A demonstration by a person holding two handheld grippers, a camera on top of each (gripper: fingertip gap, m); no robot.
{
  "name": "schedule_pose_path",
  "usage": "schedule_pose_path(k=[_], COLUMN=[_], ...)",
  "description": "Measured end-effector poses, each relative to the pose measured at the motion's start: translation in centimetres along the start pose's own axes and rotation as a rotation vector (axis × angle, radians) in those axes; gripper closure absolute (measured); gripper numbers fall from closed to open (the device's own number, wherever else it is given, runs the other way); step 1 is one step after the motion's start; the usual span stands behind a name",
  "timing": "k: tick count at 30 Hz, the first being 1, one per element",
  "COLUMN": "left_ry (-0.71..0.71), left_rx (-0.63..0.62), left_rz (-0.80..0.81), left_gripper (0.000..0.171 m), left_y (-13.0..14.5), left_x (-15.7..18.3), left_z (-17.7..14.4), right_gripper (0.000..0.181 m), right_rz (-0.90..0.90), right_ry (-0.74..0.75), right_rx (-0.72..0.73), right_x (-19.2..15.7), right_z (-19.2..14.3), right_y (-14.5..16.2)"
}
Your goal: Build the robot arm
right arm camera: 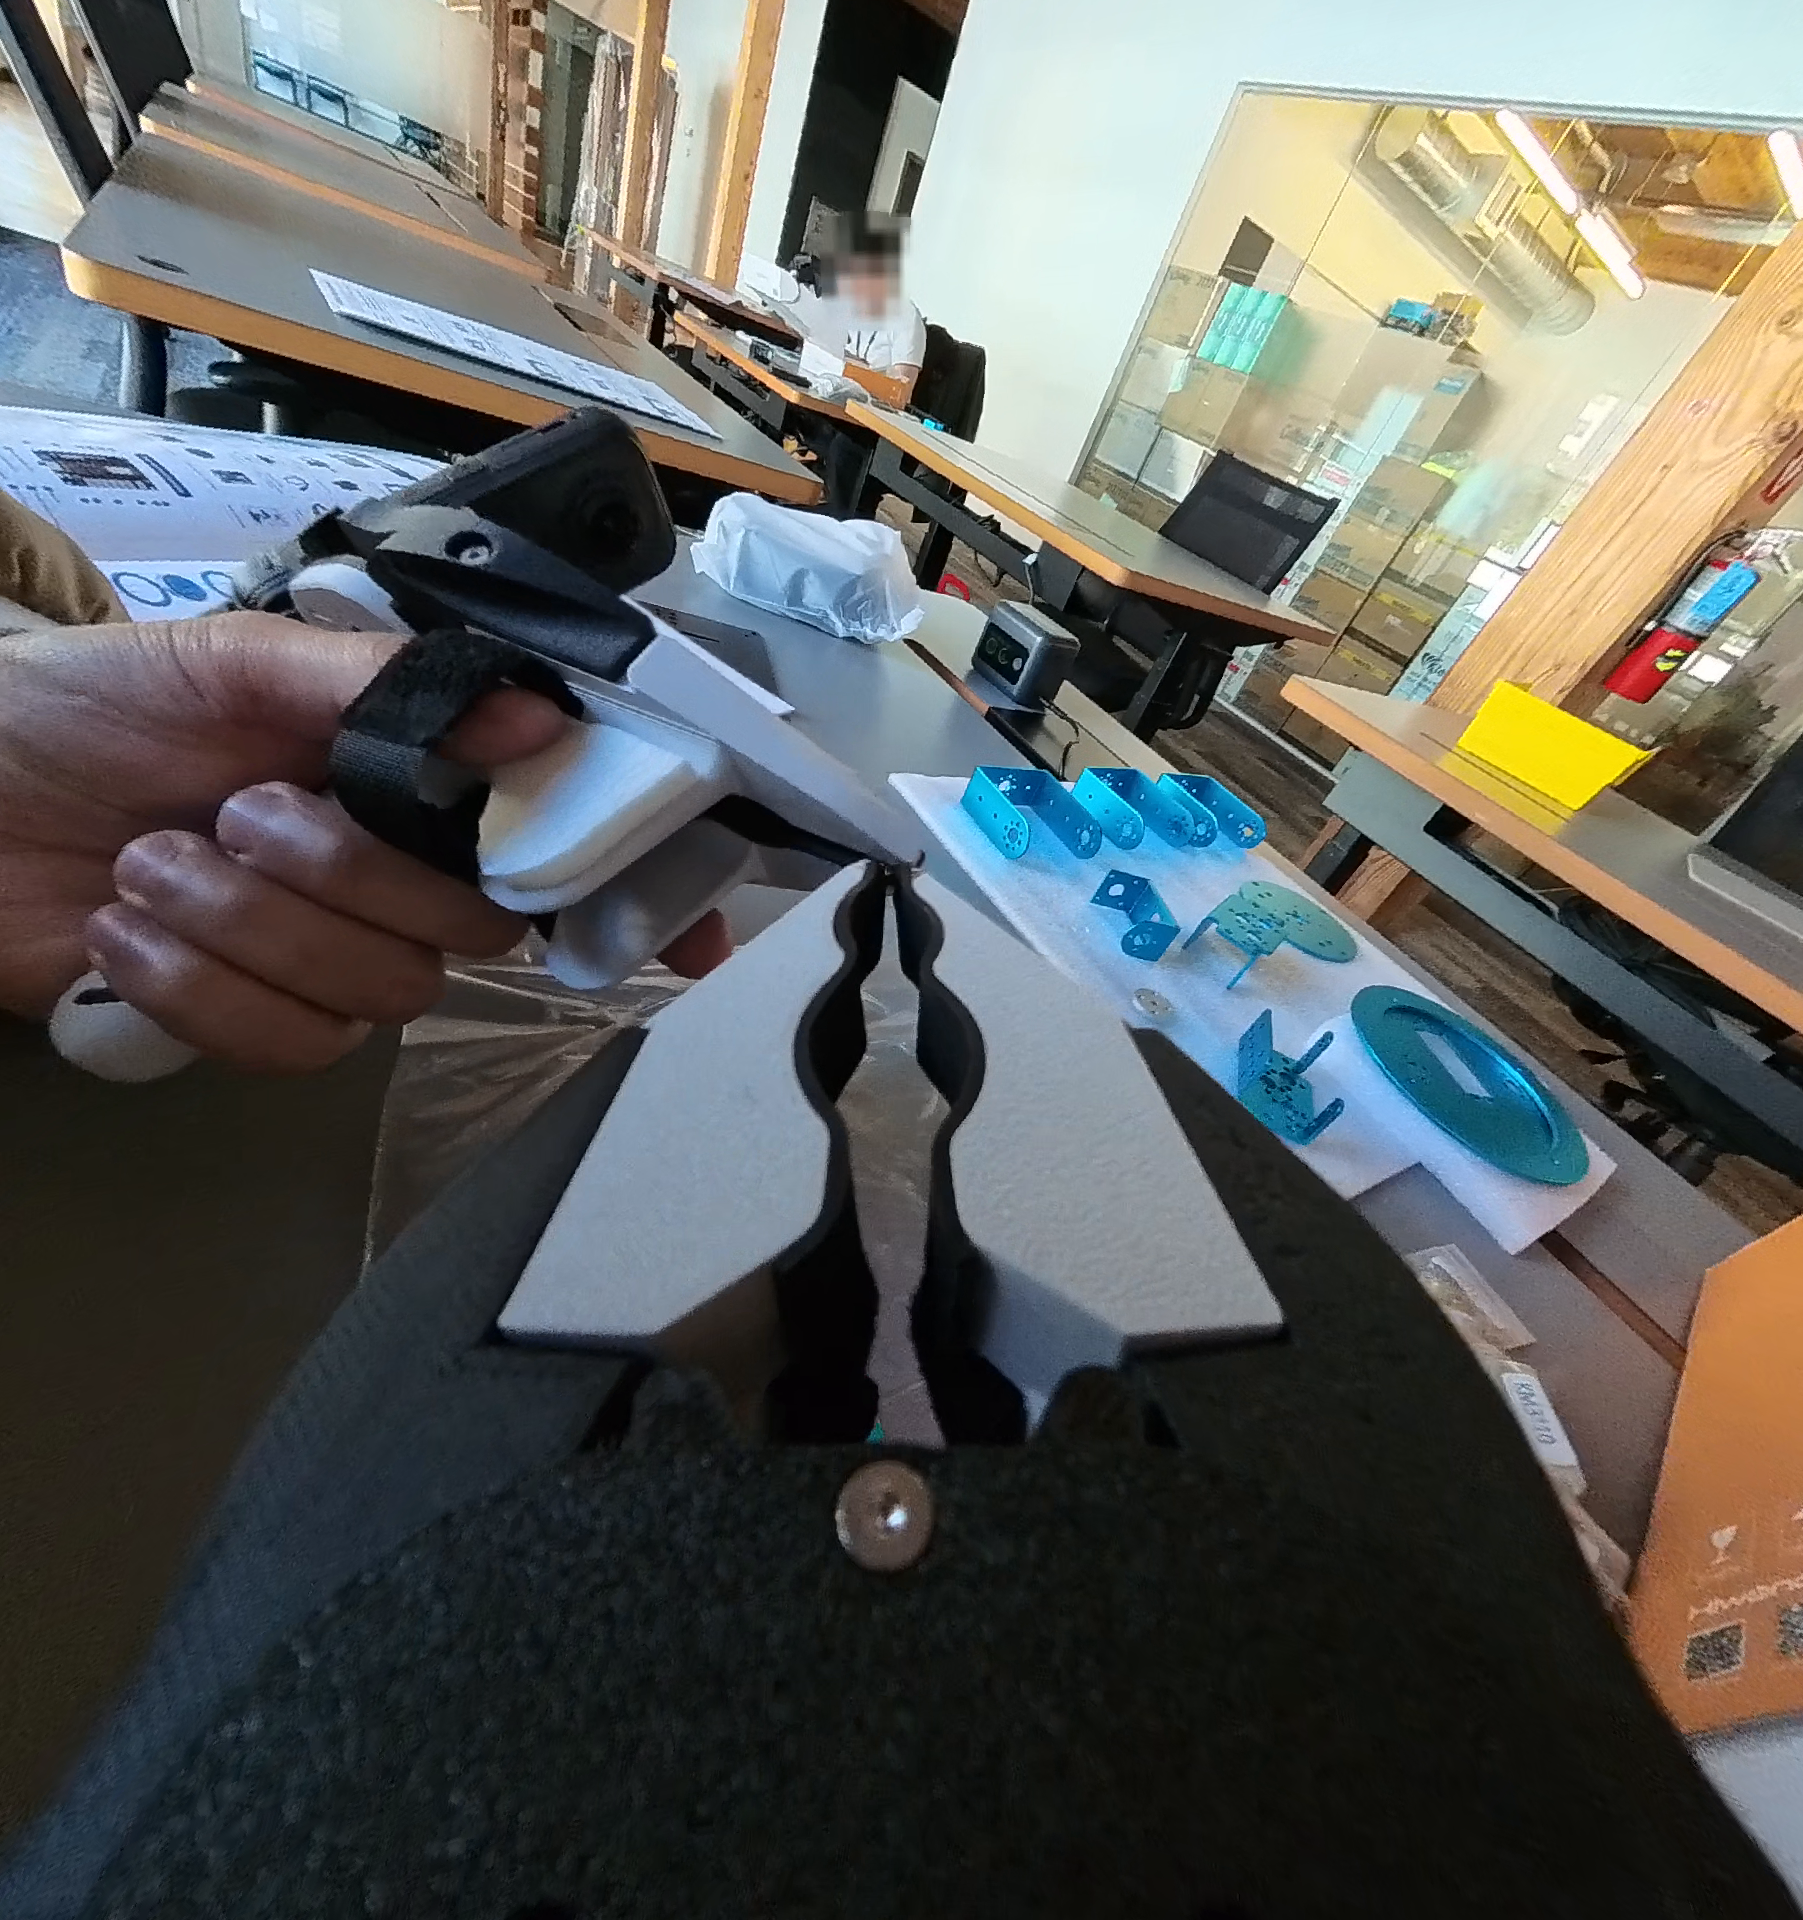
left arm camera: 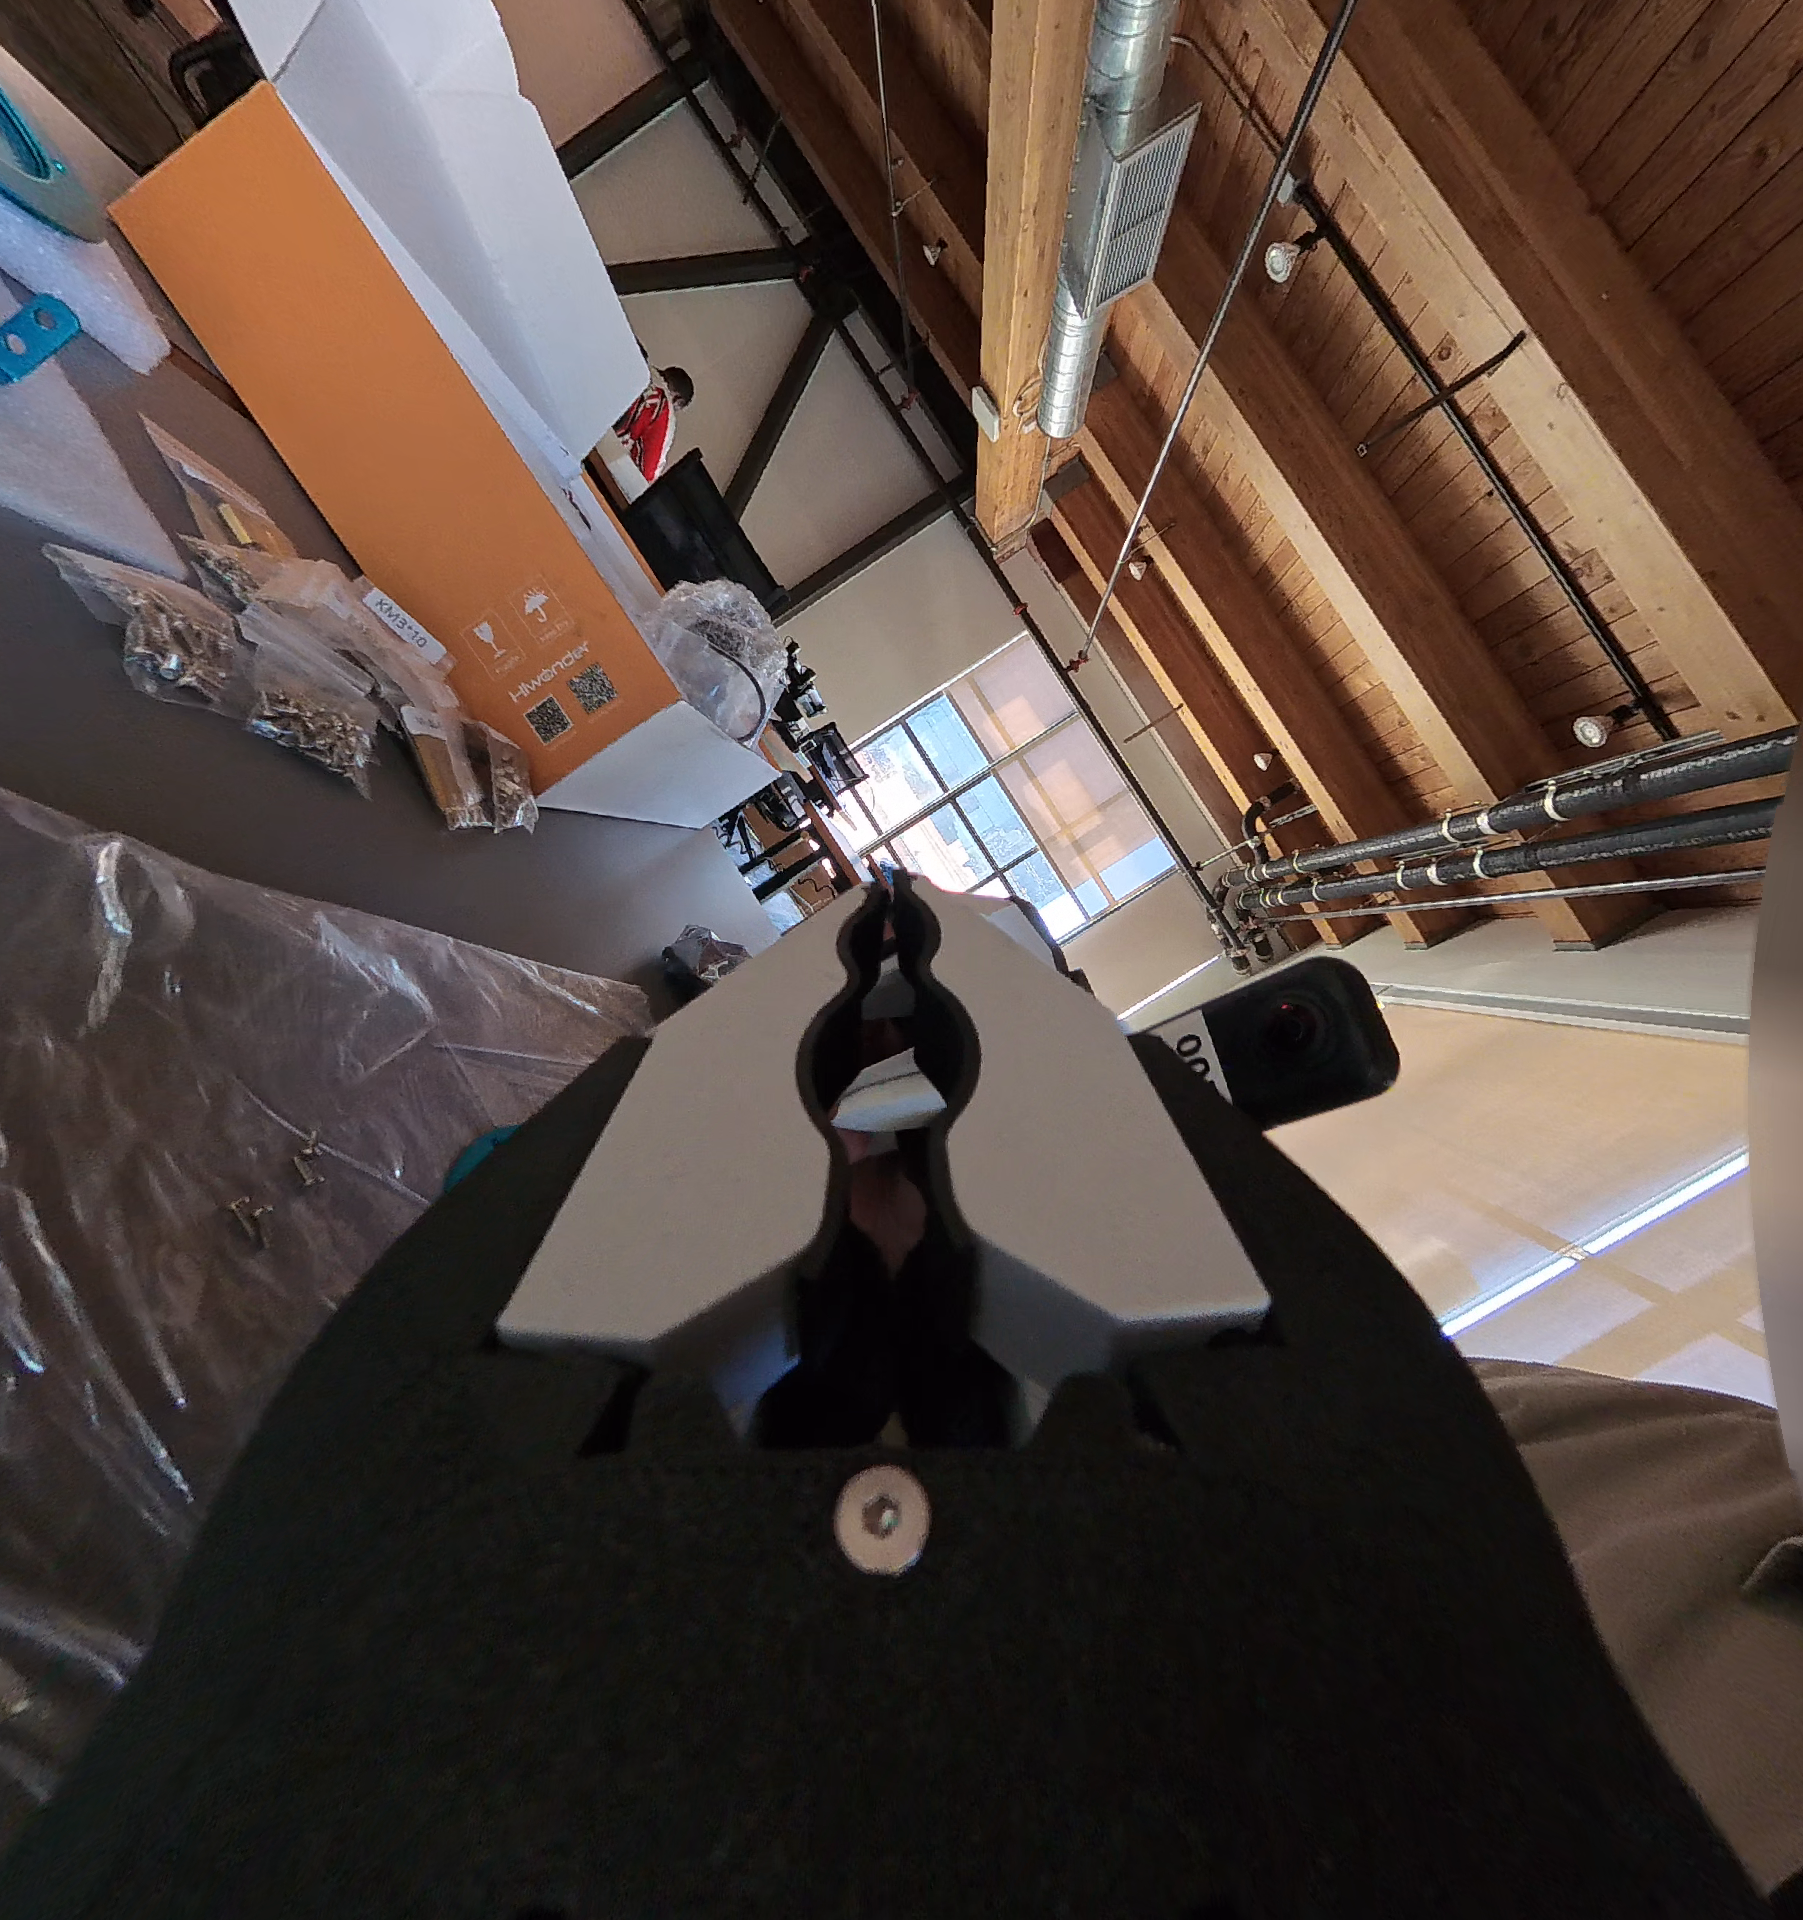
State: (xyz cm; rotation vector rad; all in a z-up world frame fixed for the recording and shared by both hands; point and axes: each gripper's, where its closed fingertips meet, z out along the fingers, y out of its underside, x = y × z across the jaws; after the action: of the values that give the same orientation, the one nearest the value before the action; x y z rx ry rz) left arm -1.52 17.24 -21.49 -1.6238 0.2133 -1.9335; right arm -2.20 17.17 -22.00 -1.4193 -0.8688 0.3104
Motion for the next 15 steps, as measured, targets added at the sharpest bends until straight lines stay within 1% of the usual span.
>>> schedule_pose_path(k=[1,3,5,10,12,14,15], left_ry=[0.004,0.013,0.021,-0.027,-0.087,-0.204,-0.236], left_rx=[-0.005,-0.007,-0.001,-0.036,-0.058,-0.114,-0.149], left_rz=[-0.002,-0.001,0.006,0.036,0.099,0.191,0.231], left_gripper=[0.171,0.166,0.165,0.160,0.159,0.158,0.158], left_y=[0.0,-0.1,-0.3,-0.6,-1.7,-2.6,-2.9], left_x=[0.0,0.1,0.3,-0.7,-1.6,-3.3,-3.6], left_z=[0.0,0.0,0.0,-0.2,-1.0,-2.1,-2.6], right_gripper=[0.181,0.181,0.181,0.181,0.181,0.181,0.181], right_rz=[0.007,0.011,0.017,0.011,0.001,0.036,0.057], right_ry=[-0.004,-0.001,-0.005,-0.004,-0.039,-0.111,-0.140], right_rx=[-0.001,-0.010,-0.008,-0.038,-0.105,-0.231,-0.301], right_x=[0.0,0.2,0.2,0.8,1.4,1.7,1.8], right_z=[0.0,0.0,-0.1,-0.2,-0.5,-0.8,-1.1], right_y=[0.0,0.3,0.3,0.8,1.8,3.9,5.0])
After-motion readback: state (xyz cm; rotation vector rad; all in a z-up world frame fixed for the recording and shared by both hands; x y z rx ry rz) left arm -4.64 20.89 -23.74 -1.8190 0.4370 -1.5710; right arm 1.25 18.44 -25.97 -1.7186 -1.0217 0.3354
